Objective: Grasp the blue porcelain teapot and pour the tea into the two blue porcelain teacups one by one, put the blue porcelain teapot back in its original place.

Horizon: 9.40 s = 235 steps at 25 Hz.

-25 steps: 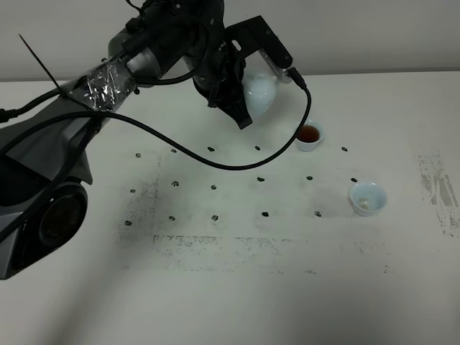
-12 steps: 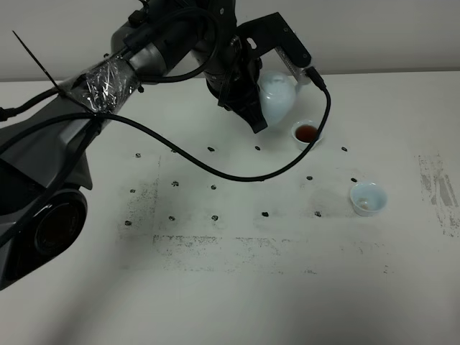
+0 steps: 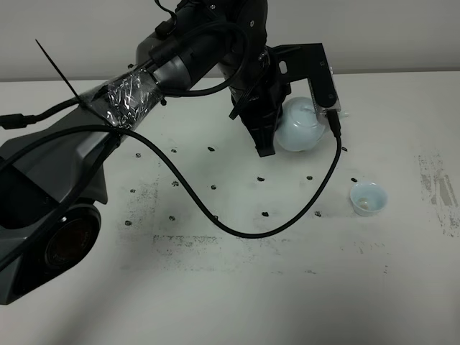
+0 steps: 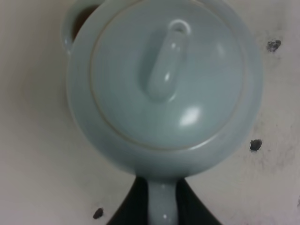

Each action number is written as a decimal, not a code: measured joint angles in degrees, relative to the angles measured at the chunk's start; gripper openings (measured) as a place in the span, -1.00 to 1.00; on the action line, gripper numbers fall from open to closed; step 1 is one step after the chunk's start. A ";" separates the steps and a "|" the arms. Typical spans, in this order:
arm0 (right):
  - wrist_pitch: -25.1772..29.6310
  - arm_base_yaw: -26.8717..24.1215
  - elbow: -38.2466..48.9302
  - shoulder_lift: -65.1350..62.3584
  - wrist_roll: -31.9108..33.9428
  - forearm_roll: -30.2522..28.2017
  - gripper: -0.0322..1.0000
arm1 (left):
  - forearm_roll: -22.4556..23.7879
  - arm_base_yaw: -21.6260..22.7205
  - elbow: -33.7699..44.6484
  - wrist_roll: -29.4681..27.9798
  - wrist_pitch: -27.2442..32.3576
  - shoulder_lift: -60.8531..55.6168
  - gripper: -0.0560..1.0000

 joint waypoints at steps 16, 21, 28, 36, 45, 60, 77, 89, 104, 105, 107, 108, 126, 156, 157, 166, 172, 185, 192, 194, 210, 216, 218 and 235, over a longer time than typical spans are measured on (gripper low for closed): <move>0.00 0.00 0.00 0.00 0.00 0.00 0.21 | 0.13 -1.06 0.00 1.93 0.00 0.05 -0.83; 0.00 0.00 0.00 0.00 0.00 0.00 0.21 | 0.13 -1.06 1.68 1.88 -1.79 -0.32 -0.83; 0.00 0.00 0.00 0.00 0.00 0.00 0.21 | 0.09 -0.93 16.55 2.30 -11.96 -2.86 -0.83; 0.00 0.00 0.00 0.00 0.00 0.00 0.21 | 0.14 -0.92 22.26 9.37 -17.15 -4.86 -0.83; 0.00 0.00 0.00 0.00 0.00 0.00 0.21 | 0.14 -0.87 22.26 18.86 -21.38 -5.05 -0.83; 0.00 0.00 0.00 0.00 0.00 0.00 0.21 | 5.51 -2.81 22.26 20.33 -28.49 -5.05 -0.83; 0.00 0.00 0.00 0.00 0.00 0.00 0.21 | 11.72 -5.09 22.32 25.44 -30.12 -4.62 -0.83; 0.00 0.00 0.00 0.00 0.00 0.00 0.21 | 11.67 -6.14 22.32 30.75 -31.43 -4.62 -0.83; 0.00 0.00 0.00 0.00 0.00 0.00 0.21 | 12.35 -6.97 22.32 33.59 -34.51 -4.62 -0.83; 0.00 0.00 0.00 0.00 0.00 0.00 0.21 | 12.55 -7.18 22.32 33.72 -34.53 -4.62 -0.83; 0.00 0.00 0.00 0.00 0.00 0.00 0.21 | 12.64 -7.30 22.32 33.80 -34.57 -4.62 -0.83; 0.00 0.00 0.00 0.00 0.00 0.00 0.21 | 12.70 -7.30 22.32 33.80 -34.57 -4.56 -0.83; 0.00 0.00 0.00 0.00 0.00 0.00 0.21 | 19.93 -7.85 22.37 33.80 -37.89 -2.21 -0.83; 0.00 0.00 0.00 0.00 0.00 0.00 0.21 | 24.13 -9.05 22.37 37.94 -41.42 -1.68 -0.83; 0.00 0.00 0.00 0.00 0.00 0.00 0.21 | 24.35 -9.08 22.37 38.01 -41.55 -1.68 -0.83; 0.00 0.00 0.00 0.00 0.00 0.00 0.21 | 25.99 -9.61 22.37 38.12 -42.00 -1.68 -0.83; 0.00 0.00 0.00 0.00 0.00 0.00 0.21 | 27.59 -9.61 22.37 38.17 -42.58 -1.68 -0.83; 0.00 0.00 0.00 0.00 0.00 0.00 0.21 | 28.13 -10.10 22.37 40.86 -43.55 -1.68 -0.83; 0.00 0.00 0.00 0.00 0.00 0.00 0.21 | 28.88 -10.10 22.37 40.93 -43.55 -1.68 -0.83; 0.00 0.00 0.00 0.00 0.00 0.00 0.21 | 28.88 -10.10 22.37 41.13 -43.55 -1.68 -0.83; 0.00 0.00 0.00 0.00 0.00 0.00 0.21 | 29.10 -10.10 22.37 43.08 -43.55 -1.68 -0.83; 0.00 0.00 0.00 0.00 0.00 0.00 0.21 | 29.10 -10.10 22.37 43.57 -43.55 -1.68 -0.83; 0.00 0.00 0.00 0.00 0.00 0.00 0.21 | 29.10 -10.10 22.37 43.69 -43.59 -1.68 -0.83; 0.00 0.00 0.00 0.00 0.00 0.00 0.21 | 29.16 -10.72 22.37 44.23 -44.68 -1.68 -0.83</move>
